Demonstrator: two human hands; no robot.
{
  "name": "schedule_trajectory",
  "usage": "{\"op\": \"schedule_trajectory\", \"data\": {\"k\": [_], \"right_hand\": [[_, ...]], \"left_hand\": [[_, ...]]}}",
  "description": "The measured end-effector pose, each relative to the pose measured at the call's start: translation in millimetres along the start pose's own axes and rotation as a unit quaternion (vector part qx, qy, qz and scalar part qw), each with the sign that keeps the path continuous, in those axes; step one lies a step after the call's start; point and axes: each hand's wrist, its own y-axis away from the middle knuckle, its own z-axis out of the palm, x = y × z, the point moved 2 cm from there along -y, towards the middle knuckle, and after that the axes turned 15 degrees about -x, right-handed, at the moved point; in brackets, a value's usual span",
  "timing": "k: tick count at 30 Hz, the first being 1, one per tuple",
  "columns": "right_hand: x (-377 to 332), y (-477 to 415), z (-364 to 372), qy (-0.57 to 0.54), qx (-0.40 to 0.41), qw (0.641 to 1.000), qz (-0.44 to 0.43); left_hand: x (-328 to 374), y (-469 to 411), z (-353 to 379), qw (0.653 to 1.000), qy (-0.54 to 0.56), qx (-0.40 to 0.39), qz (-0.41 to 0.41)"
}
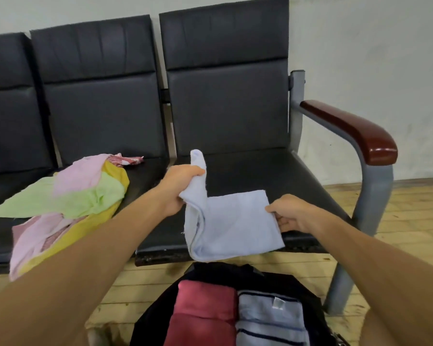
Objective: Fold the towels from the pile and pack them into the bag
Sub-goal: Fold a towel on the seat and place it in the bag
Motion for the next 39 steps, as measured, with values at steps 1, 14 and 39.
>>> {"op": "schedule_trajectory", "data": {"k": [1,14,39], "right_hand": [[0.6,0.1,-1.2,-0.009,-0.003,1.000,0.001],[5.7,-2.1,-7.6,-0.089,-0.032,0.995,-0.001],[-2.5,-4.1,-0.6,-0.074,0.017,0.995,-0.059]], "left_hand": [[-0.9,-3.5,14.4,1.000,-0.025,-0.009,-0.004],[-47.1,-28.6,105.8,0.945,-0.209,-0.237,-0.086],[-77.4,-18.4,1.5,0.984,-0.171,-0.038,-0.040]]}}
